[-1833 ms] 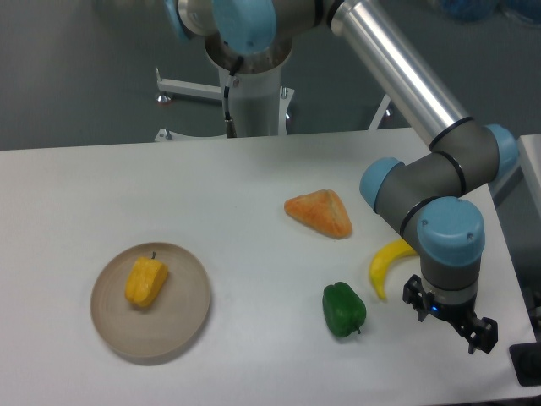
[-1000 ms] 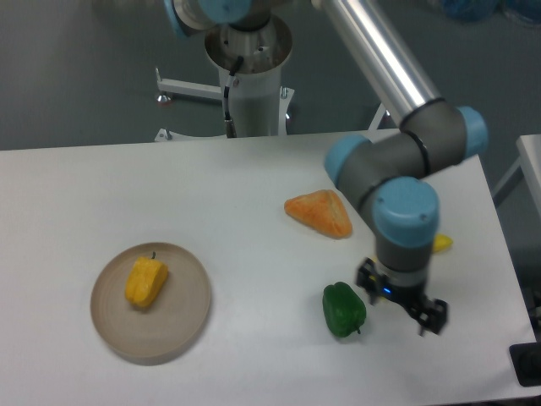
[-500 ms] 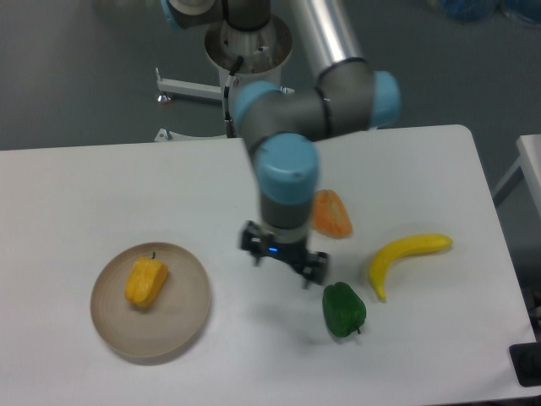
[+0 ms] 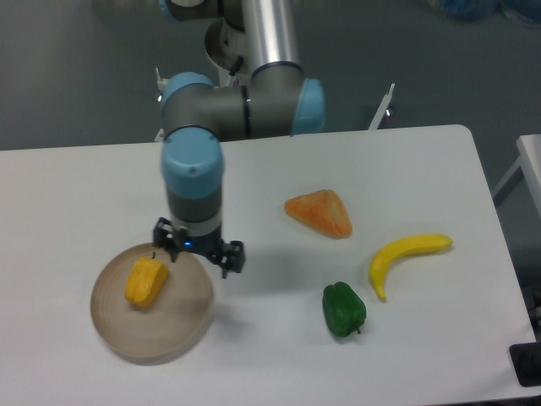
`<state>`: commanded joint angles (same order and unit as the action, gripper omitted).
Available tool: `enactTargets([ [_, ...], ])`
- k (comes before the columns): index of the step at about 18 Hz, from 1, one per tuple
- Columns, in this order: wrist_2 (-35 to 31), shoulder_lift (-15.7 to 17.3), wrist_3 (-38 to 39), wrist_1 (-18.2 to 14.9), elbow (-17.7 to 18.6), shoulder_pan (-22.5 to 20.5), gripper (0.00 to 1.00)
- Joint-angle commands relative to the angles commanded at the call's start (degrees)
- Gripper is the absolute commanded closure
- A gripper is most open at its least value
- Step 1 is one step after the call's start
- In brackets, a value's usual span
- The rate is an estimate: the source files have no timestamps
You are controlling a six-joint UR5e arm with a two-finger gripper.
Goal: Pick up the yellow pepper from the plate
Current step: 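Move the open gripper over the yellow pepper on the beige plate, then lower the gripper around the yellow pepper and close on it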
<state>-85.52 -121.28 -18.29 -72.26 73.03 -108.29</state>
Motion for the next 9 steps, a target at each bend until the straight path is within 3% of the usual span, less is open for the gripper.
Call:
enactTargets([
  [5,-0.8,-1.1,1.9,5.3,2.8,3.0,0.00],
  [9,-1.3,-2.2,1.8,5.5,3.4,4.2,0.00],
])
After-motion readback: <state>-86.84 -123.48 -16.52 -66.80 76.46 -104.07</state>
